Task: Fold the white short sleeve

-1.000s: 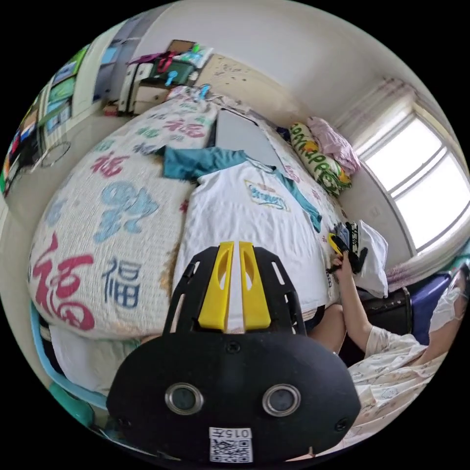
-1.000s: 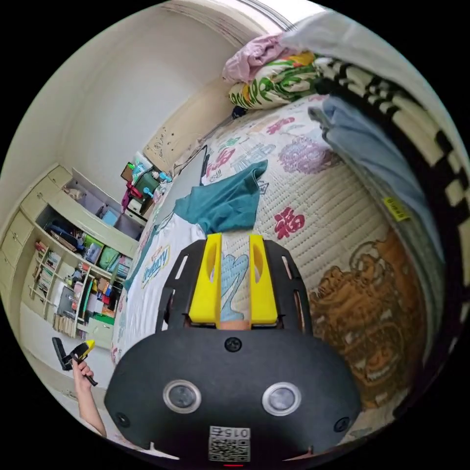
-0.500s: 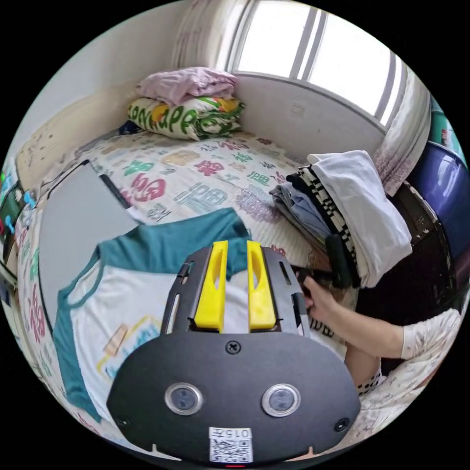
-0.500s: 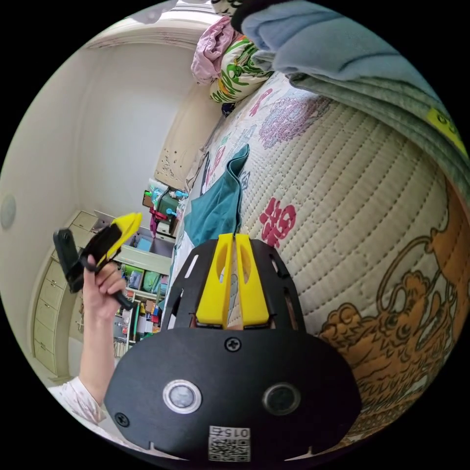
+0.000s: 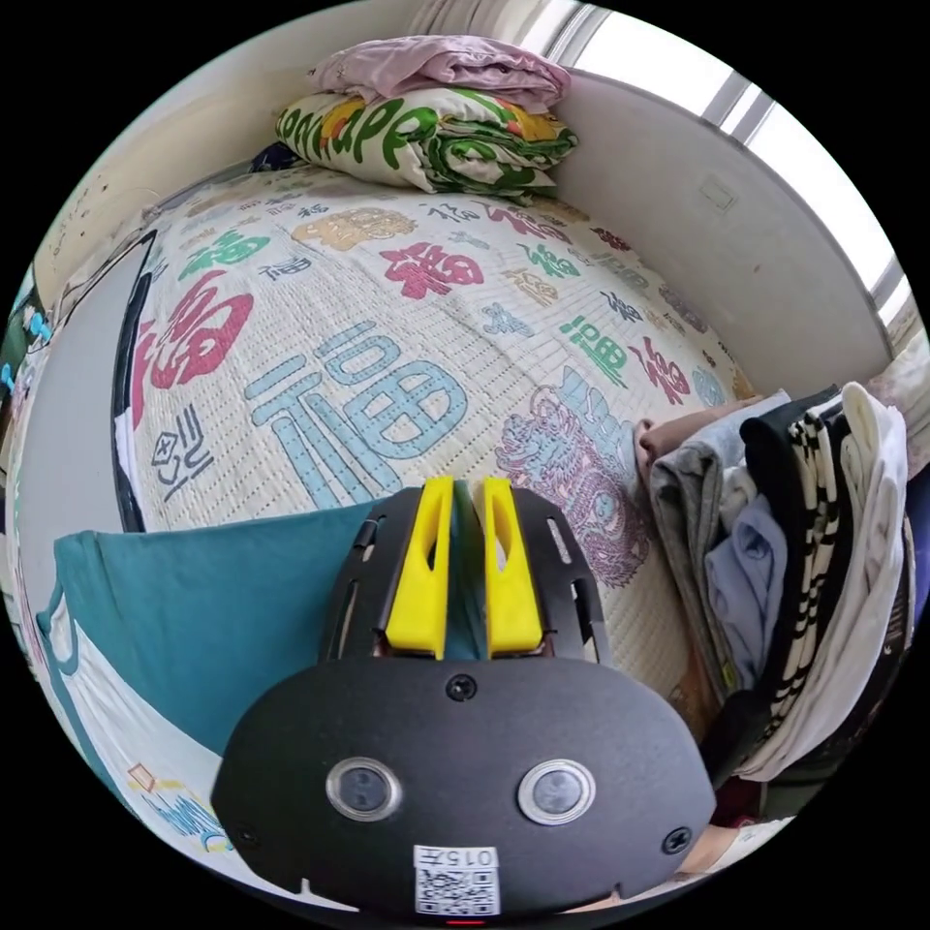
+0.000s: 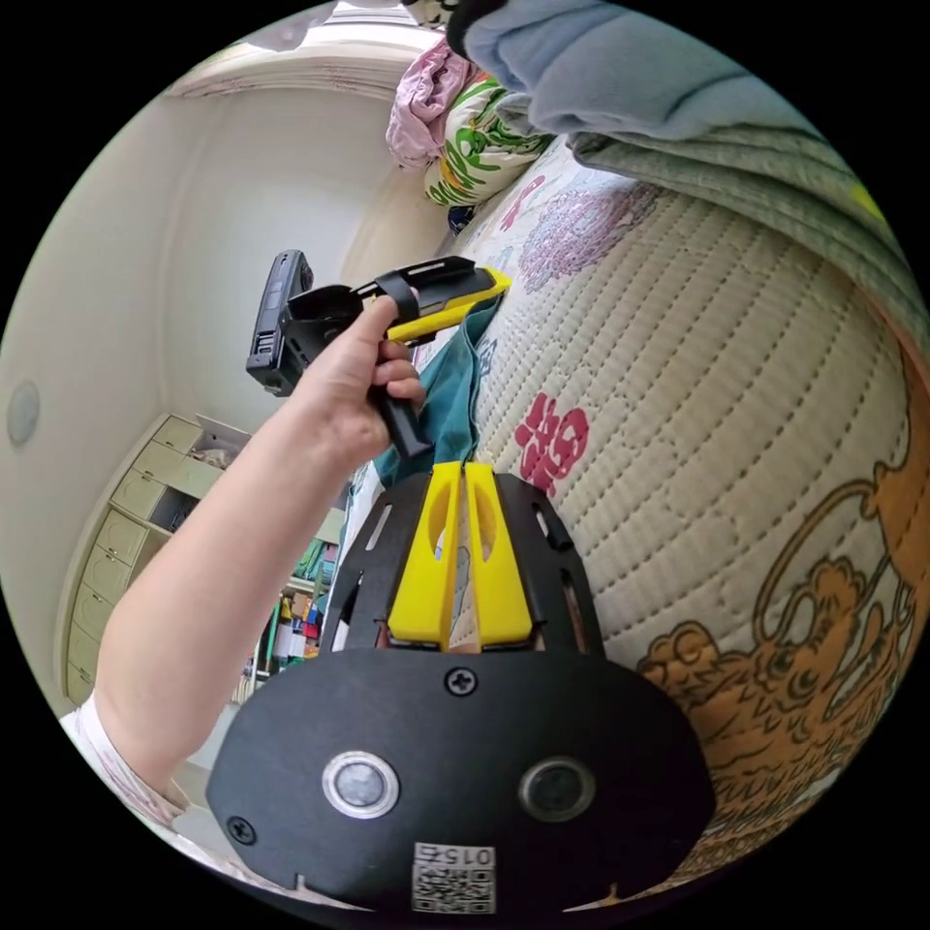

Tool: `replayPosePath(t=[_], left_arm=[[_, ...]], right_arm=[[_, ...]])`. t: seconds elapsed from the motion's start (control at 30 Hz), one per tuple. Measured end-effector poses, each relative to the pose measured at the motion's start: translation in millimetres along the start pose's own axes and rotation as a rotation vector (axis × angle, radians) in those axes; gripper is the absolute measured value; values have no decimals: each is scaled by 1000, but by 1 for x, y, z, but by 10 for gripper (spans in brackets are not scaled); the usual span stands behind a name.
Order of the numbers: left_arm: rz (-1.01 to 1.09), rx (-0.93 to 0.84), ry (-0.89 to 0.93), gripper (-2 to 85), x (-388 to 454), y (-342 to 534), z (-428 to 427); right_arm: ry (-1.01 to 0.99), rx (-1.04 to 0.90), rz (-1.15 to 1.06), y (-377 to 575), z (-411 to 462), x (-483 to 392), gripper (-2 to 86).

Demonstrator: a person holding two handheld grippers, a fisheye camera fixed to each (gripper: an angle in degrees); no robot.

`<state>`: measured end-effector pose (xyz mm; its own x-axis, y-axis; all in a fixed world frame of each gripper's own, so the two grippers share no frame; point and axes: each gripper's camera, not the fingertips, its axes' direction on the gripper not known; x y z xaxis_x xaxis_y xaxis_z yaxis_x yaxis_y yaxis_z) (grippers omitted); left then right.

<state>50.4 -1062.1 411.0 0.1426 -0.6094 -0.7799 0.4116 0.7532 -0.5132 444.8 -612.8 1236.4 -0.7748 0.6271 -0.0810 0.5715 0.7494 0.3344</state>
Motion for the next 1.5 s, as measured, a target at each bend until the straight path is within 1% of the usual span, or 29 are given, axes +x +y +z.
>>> replayPosePath(t=[0.13,0.2,0.3,0.37,0.43,0.5,0.57,0.6,0.7,0.77,0.87,0.9,0.93,1.0,1.07,1.2,1.23,1.3,1.33,1.4,1.43,1.5], left_arm=[[15,36,-13,4,-4,11,-3],[31,164,-55,-1,-2,31,-36],[12,272,4,-3,-21,57,-86],[-1,362,13,-4,-52,96,-148],[3,397,7,-4,-77,134,-191],[-16,397,-15,-4,-114,195,-233],[-53,385,-43,-4,-139,246,-249],[-84,367,-54,-3,-155,278,-253],[-164,323,-56,-3,-182,336,-247],[-214,275,-40,-3,-199,378,-231],[-238,218,-35,-3,-206,408,-211],[-236,207,-32,-3,-206,411,-209],[-227,179,-24,-3,-206,415,-205],[-190,155,-20,-2,-204,421,-206],[-182,126,-29,-2,-204,422,-209],[-128,145,-84,14,-191,422,-220],[-115,147,-85,22,-187,421,-221],[-53,159,-48,45,-167,414,-220],[7,157,7,57,-149,407,-215],[148,124,126,68,-108,389,-196],[173,117,148,72,-98,384,-191],[216,110,193,83,-70,368,-173]], right_arm=[[-25,-3,14,9,-2,11,-9],[-44,-11,23,14,-6,16,-8],[-36,-1,-87,36,-19,-11,-7],[-77,-35,-181,52,-20,-36,-7],[-117,-118,-301,80,-11,-64,-6],[-130,-188,-361,102,2,-75,-6],[-120,-257,-420,124,18,-80,-6],[-95,-306,-461,139,31,-81,-6],[-21,-411,-551,173,61,-76,-6],[-17,-465,-581,190,75,-68,-6],[10,-558,-643,215,99,-53,-2],[39,-621,-680,224,110,-46,3],[72,-695,-705,233,122,-39,11],[78,-742,-742,239,130,-29,47],[63,-686,-733,235,129,-17,67],[31,-442,-612,209,133,30,76],[51,-372,-606,204,137,41,77],[118,-297,-632,201,149,53,80],[180,-284,-652,199,163,61,84],[263,-322,-680,197,190,74,91],[303,-335,-684,195,207,85,95],[293,-342,-670,191,223,101,98]])
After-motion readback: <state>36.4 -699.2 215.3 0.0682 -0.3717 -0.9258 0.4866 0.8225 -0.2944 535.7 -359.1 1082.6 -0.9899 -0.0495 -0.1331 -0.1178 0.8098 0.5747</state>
